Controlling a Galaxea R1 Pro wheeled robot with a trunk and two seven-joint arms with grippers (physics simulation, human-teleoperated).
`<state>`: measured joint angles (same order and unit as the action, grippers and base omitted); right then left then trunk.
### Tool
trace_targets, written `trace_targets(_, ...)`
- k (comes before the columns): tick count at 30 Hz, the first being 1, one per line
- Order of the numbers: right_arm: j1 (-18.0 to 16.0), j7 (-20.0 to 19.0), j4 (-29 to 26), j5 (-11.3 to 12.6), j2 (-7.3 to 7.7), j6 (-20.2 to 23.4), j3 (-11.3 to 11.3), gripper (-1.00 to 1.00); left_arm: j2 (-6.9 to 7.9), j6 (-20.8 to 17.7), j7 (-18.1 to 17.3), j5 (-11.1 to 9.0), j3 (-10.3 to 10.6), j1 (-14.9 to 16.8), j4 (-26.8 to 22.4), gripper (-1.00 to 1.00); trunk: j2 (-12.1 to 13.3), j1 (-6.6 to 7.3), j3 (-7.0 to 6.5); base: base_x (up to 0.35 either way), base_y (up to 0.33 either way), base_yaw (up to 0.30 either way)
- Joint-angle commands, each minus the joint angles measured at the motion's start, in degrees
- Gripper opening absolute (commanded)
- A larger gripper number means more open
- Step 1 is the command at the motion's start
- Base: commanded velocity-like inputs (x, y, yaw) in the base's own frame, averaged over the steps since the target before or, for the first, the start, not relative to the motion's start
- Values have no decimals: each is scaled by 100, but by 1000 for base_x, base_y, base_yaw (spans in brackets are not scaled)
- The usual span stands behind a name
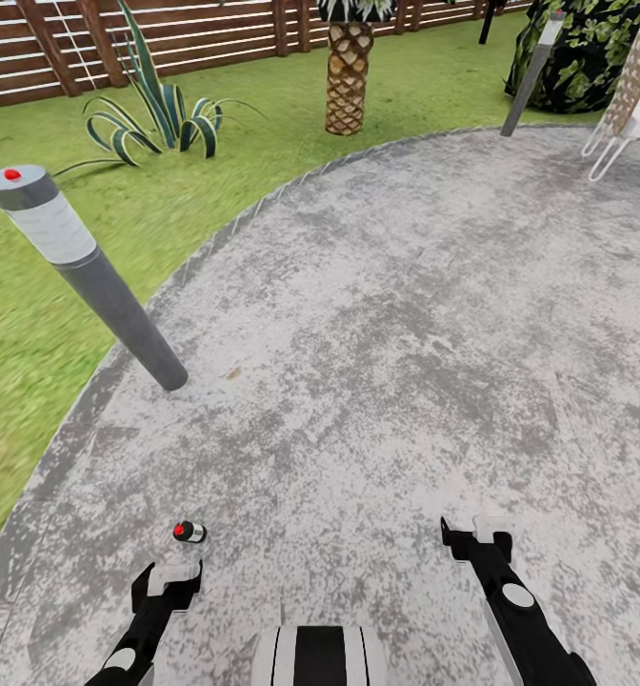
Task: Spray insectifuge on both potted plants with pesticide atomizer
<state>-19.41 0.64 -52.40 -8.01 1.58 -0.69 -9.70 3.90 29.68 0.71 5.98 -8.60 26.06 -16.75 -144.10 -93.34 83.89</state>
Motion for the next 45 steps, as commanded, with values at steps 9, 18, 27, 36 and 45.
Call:
trace_targets(9, -2, 7, 1, -60, -4, -1, -6, 100, -3, 21, 8, 61, -38, 4, 5, 100, -1, -1, 3, 66, 0, 0)
trace_targets(18, -2, 7, 1, -60, -3, -1, -6, 100, -3, 21, 8, 61, -39, 4, 5, 100, -1, -1, 3, 86, 0, 0)
trace_targets(27, -2, 7, 1, -60, 0, -1, -5, 100, -3, 21, 8, 61, -45, 4, 5, 100, -1, -1, 3, 106, 0, 0)
trace_targets(36, -2, 7, 1, -60, 0, -1, -6, 100, -3, 21, 9, 56, -45, 4, 5, 100, -1, -1, 3, 5, 0, 0)
trace_targets(45, -2, 7, 3, -60, 0, -11, -6, 100, -3, 21, 13, 52, -45, 4, 5, 100, -1, -1, -20, 0, 0, 0)
